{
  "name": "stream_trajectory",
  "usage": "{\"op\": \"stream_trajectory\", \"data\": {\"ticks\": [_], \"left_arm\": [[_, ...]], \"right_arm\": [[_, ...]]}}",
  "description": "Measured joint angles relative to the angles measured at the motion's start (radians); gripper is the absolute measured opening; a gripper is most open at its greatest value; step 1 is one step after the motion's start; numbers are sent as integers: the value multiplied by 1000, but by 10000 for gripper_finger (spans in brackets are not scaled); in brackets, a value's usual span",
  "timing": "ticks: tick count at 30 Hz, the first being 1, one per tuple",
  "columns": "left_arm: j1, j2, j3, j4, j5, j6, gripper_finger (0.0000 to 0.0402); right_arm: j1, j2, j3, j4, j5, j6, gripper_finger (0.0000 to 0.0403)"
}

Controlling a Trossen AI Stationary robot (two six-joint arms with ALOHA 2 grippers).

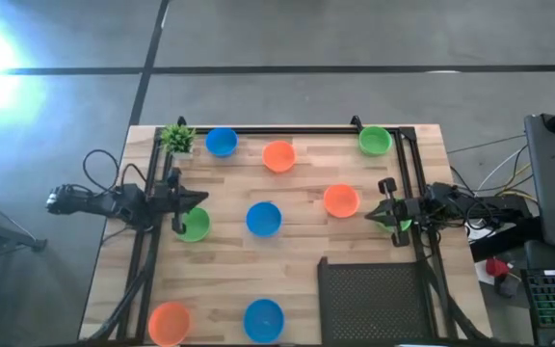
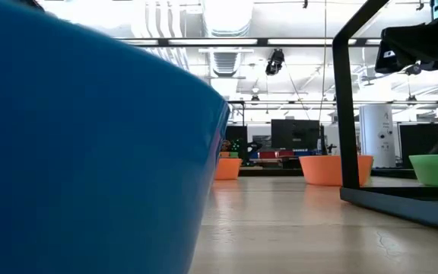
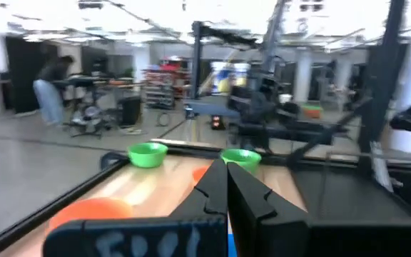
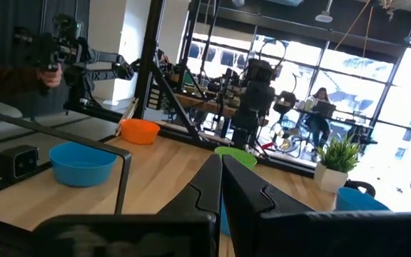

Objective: Pick & Place Mini bowls
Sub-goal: Put the top right green bowl on the shelf

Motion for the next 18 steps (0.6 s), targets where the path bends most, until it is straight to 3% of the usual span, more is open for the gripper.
{"op": "stream_trajectory", "data": {"ticks": [10,18], "left_arm": [[0,180,166,-200,-128,-55,0],[1,331,274,-249,-247,-52,0]], "right_arm": [[0,0,0,-2,0,24,8],[0,0,0,-2,2,25,8]]}}
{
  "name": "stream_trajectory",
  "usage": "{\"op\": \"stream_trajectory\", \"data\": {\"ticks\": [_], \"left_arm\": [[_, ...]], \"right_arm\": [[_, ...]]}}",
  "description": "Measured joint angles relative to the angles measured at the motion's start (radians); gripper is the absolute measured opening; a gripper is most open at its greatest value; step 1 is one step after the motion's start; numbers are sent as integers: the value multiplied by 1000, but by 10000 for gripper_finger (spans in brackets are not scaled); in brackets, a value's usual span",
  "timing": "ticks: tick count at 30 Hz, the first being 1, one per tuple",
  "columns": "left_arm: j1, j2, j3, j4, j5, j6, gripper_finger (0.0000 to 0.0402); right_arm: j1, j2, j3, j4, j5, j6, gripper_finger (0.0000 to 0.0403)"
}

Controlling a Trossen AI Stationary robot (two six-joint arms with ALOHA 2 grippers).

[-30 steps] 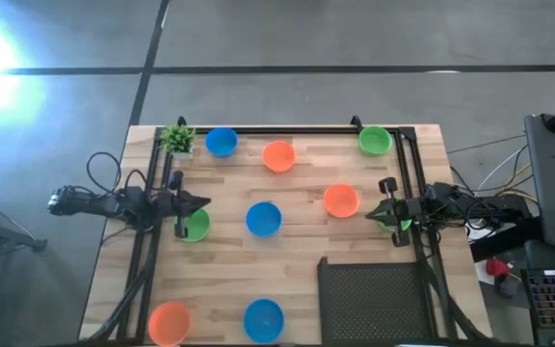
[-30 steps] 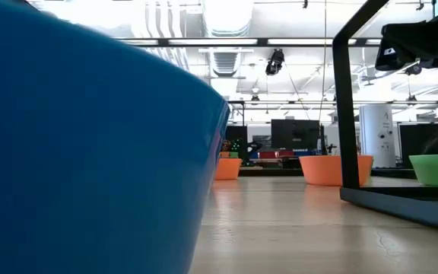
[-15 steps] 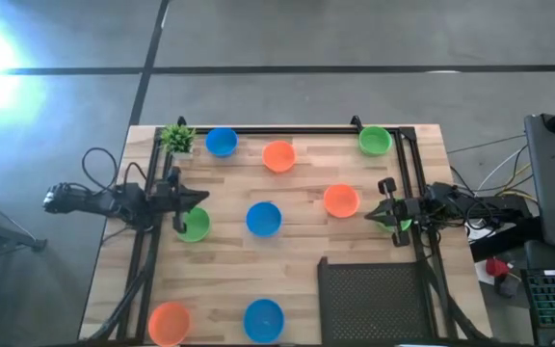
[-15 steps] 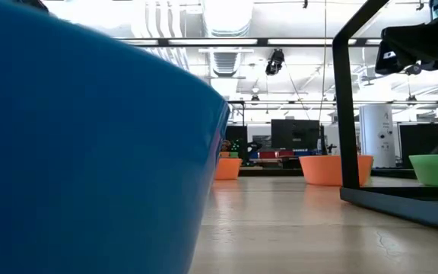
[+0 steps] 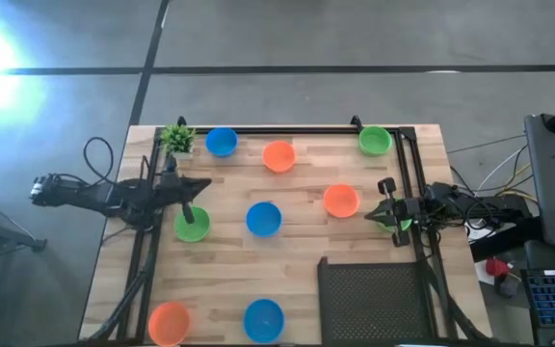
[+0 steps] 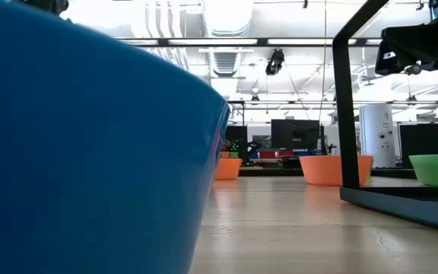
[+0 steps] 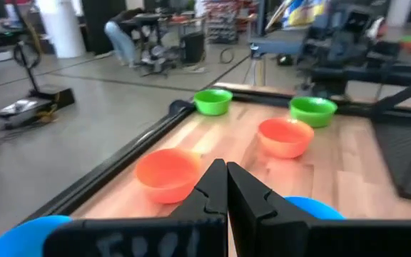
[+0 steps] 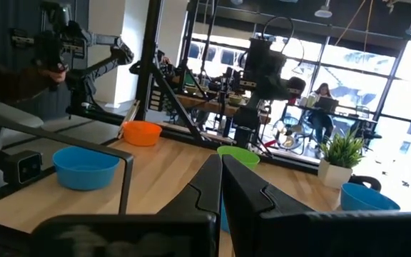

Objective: Pick & Place Mini bowls
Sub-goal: Put the top right green bowl on the shelf

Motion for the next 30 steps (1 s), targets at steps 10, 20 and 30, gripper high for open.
{"op": "stream_trajectory", "data": {"ticks": [10,20,30], "left_arm": [[0,114,113,-92,-2,-2,0],[0,116,112,-93,0,1,0],[0,116,112,-93,0,2,0]], "right_arm": [[0,0,0,122,46,200,8],[0,0,0,210,716,125,8],[0,1,110,17,943,269,8]]}}
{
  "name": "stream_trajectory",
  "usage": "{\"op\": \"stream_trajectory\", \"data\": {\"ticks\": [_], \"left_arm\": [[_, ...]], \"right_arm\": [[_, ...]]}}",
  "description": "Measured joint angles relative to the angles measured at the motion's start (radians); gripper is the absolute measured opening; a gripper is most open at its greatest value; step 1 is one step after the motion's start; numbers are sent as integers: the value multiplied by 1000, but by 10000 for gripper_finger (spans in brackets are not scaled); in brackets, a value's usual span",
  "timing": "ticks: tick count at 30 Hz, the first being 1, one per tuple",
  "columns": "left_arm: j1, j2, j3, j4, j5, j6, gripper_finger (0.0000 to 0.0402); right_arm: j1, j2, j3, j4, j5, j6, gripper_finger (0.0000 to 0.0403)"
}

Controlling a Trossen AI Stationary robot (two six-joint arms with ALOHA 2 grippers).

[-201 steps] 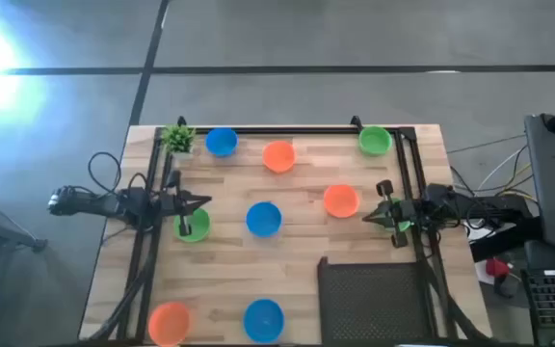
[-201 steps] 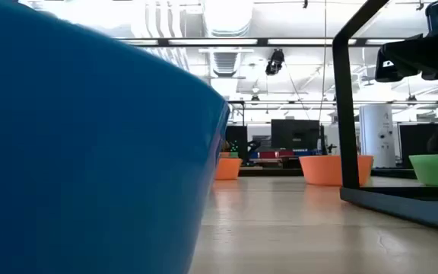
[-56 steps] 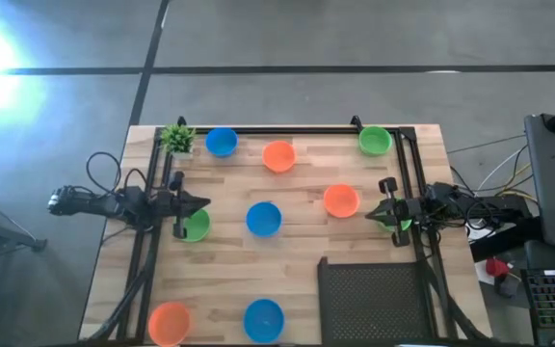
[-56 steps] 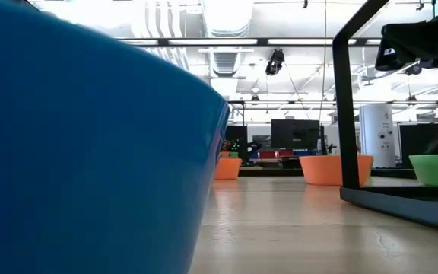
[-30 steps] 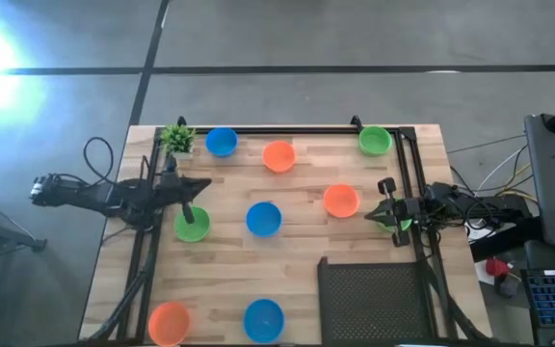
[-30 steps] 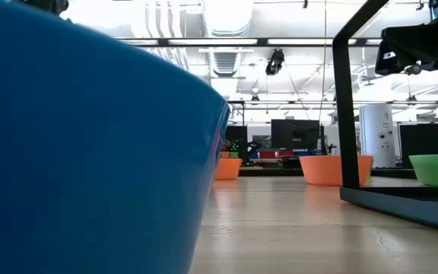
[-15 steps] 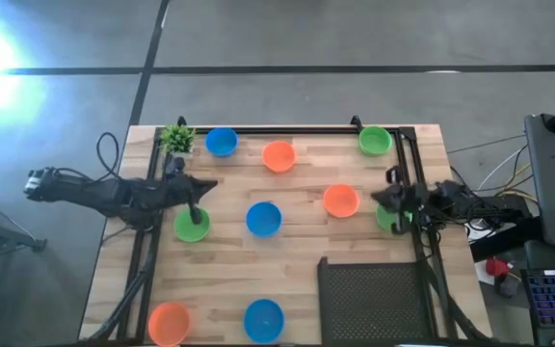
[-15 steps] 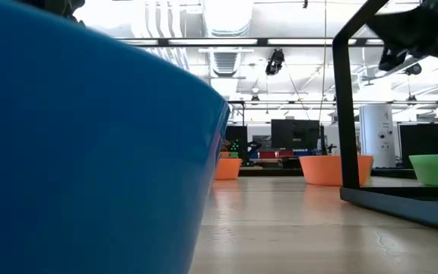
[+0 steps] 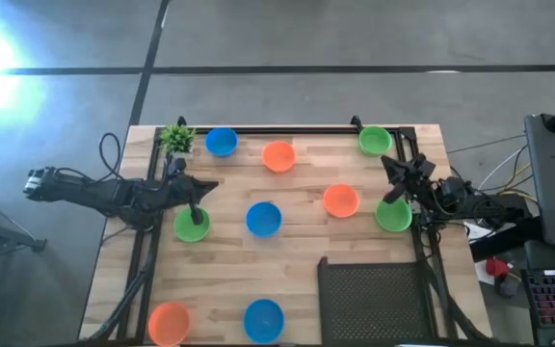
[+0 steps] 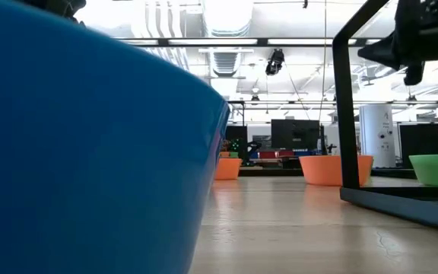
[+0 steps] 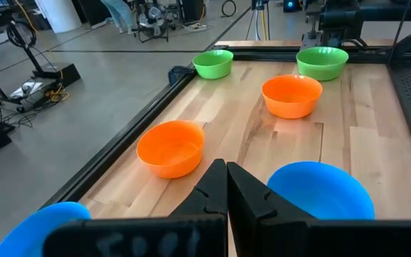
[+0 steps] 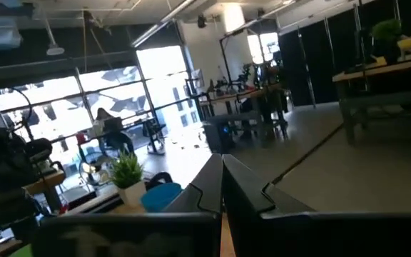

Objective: Pick & Place Mini bowls
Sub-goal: Put the top right green bowl on the shelf

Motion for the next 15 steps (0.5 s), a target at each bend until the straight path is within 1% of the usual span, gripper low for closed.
{"op": "stream_trajectory", "data": {"ticks": [5,7,12,15], "left_arm": [[0,0,0,0,0,0,0],[0,0,0,0,0,0,0],[0,0,-1,0,0,0,0],[0,0,-1,0,0,0,0]], "right_arm": [[0,49,125,-222,71,104,8],[-1,88,165,-288,76,141,8],[-1,219,252,-352,76,201,8],[-2,309,311,-390,78,210,8]]}}
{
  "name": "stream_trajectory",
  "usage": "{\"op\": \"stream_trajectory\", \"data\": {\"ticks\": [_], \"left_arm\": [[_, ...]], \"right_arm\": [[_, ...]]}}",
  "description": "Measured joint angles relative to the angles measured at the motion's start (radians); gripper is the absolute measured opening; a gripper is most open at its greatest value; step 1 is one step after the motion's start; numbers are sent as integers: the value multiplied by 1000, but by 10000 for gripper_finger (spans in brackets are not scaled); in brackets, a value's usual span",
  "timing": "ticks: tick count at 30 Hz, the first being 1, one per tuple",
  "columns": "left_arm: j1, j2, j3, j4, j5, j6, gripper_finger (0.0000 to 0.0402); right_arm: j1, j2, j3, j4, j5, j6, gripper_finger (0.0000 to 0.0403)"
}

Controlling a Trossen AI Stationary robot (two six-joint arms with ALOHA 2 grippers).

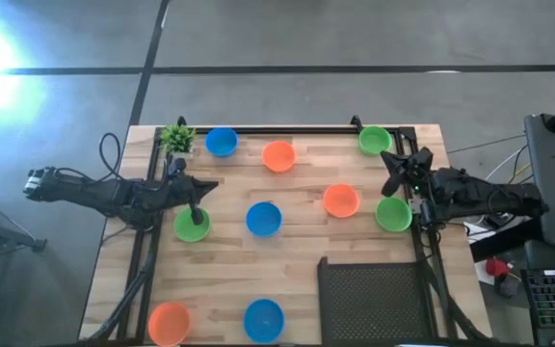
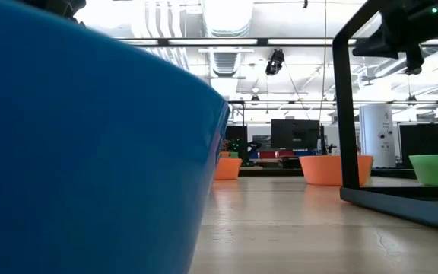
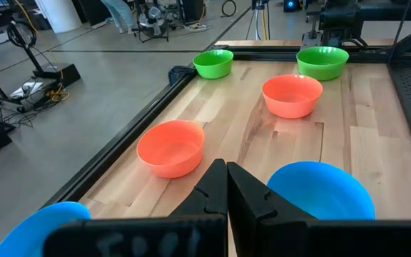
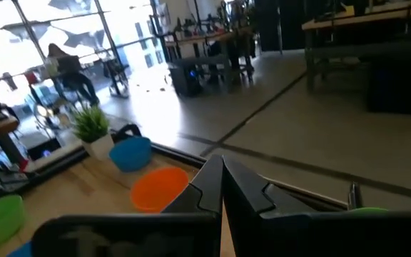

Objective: Pick & Place Mini bowls
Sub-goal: Put the top right green bowl on the shelf

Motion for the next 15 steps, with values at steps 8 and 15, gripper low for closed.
{"op": "stream_trajectory", "data": {"ticks": [8,15], "left_arm": [[0,0,0,0,6,0,0],[0,0,0,0,6,-1,0]], "right_arm": [[-69,202,182,-250,48,173,8],[-221,358,268,-415,-96,246,8]]}}
